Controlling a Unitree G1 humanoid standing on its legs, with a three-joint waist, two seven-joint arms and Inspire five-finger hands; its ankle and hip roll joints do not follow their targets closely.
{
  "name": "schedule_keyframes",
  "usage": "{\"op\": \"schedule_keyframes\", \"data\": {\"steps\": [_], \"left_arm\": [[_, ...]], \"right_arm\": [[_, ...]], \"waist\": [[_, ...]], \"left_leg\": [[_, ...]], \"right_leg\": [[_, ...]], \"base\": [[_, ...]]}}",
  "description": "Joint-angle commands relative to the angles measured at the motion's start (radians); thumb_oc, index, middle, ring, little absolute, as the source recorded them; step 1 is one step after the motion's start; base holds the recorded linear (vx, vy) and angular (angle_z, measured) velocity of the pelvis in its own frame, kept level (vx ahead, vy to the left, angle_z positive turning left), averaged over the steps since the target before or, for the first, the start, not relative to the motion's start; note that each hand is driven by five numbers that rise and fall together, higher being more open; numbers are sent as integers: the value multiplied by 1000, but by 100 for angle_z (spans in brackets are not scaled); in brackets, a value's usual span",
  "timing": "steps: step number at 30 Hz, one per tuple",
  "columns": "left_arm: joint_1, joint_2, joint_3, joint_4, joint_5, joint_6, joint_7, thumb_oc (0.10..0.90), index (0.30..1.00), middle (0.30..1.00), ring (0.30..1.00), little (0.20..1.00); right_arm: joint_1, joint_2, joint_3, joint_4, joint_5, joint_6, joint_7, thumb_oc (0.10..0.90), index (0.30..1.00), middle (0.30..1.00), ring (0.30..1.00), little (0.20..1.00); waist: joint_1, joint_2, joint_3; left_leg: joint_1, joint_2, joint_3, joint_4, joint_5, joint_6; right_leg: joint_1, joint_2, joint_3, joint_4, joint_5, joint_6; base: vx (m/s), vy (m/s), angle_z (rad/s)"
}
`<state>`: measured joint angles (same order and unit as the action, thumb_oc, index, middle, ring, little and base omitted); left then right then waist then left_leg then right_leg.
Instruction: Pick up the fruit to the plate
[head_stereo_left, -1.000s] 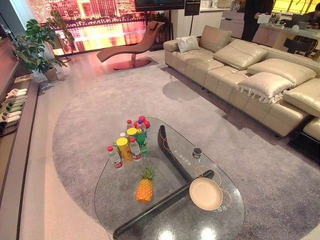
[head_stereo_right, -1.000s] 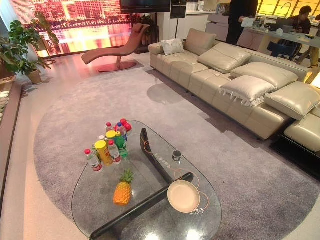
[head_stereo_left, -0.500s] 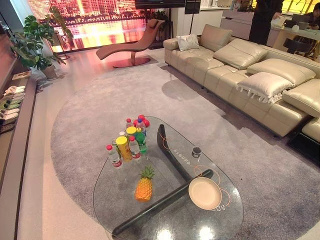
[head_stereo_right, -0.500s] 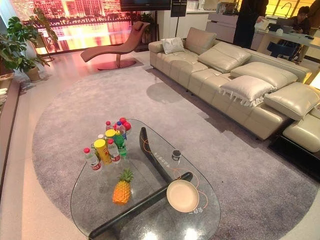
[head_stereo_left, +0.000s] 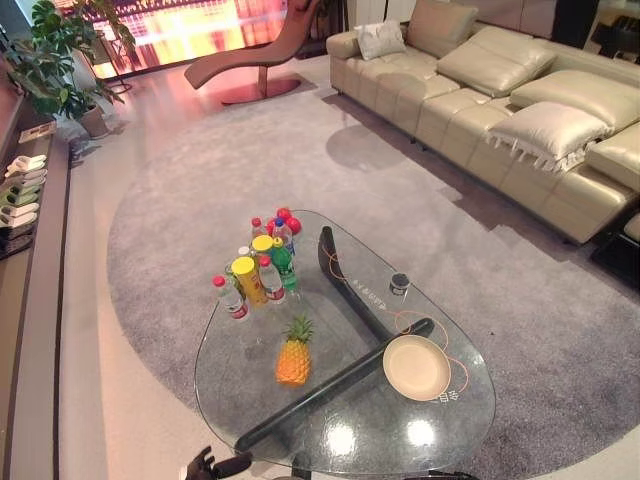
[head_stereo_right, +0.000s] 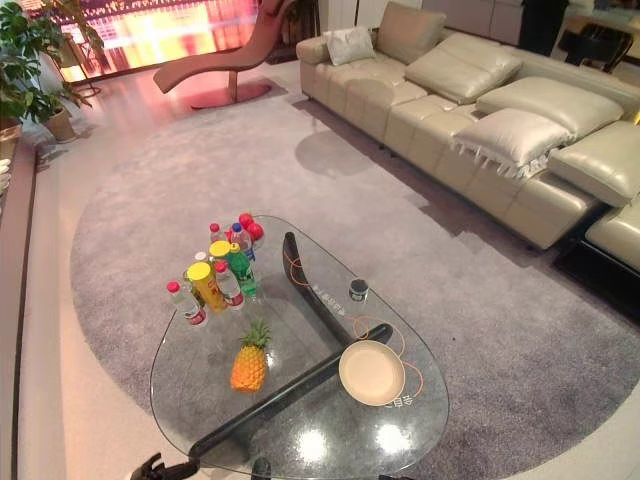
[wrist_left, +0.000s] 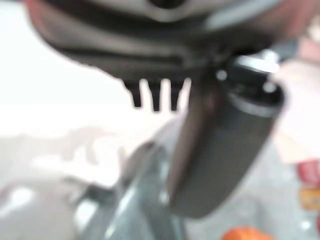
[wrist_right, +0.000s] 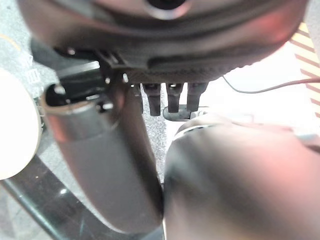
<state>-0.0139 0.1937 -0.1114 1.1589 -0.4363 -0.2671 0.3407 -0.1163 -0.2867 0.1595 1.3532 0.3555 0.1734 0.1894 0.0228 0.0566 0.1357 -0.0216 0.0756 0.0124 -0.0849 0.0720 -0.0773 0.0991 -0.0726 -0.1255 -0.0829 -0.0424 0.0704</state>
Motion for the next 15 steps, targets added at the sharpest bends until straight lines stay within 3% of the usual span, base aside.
{"op": "schedule_keyframes", "data": {"steps": [1, 4, 9, 12, 15], "left_arm": [[-145, 54, -24, -32, -1, -92, 41, 800, 900, 900, 900, 900], [-176, 63, -58, -179, 24, -128, 87, 800, 900, 900, 900, 900], [-178, 82, -99, -352, 96, -170, 157, 800, 900, 900, 900, 900], [-185, 104, -113, -456, 57, -159, 149, 800, 900, 900, 900, 900], [-208, 145, -120, -594, -10, -106, 142, 800, 900, 900, 900, 900]], "right_arm": [[-41, -32, 38, 31, 20, 7, -48, 800, 900, 900, 900, 900], [-69, -49, 33, -13, 60, -19, -107, 800, 900, 900, 900, 900], [-77, -51, 14, -41, 70, -64, -193, 800, 900, 900, 900, 900], [-54, -44, 7, -82, 65, -104, -246, 800, 900, 900, 900, 900], [-22, -40, 12, -160, 69, -151, -335, 800, 900, 900, 900, 900]], "waist": [[19, -45, 82], [18, -40, 146], [21, -35, 198], [5, -33, 236], [-14, -42, 281]], "left_leg": [[22, -40, -28, 30, -20, 33], [-25, -52, -39, 62, -18, 37], [-78, -63, -39, 103, -19, 39], [-117, -65, -31, 142, -22, 46], [-150, -62, -19, 176, -25, 50]], "right_leg": [[-95, -35, -28, 71, 87, 1], [-138, -31, -23, 102, 84, -9], [-182, -28, -18, 129, 84, -13], [-217, -28, -8, 160, 81, -18], [-243, -23, 6, 180, 81, -20]], "base": [[-120, 6, 0], [-158, 4, 2], [-89, 12, 1], [-91, 31, -5], [-70, -4, -10]]}}
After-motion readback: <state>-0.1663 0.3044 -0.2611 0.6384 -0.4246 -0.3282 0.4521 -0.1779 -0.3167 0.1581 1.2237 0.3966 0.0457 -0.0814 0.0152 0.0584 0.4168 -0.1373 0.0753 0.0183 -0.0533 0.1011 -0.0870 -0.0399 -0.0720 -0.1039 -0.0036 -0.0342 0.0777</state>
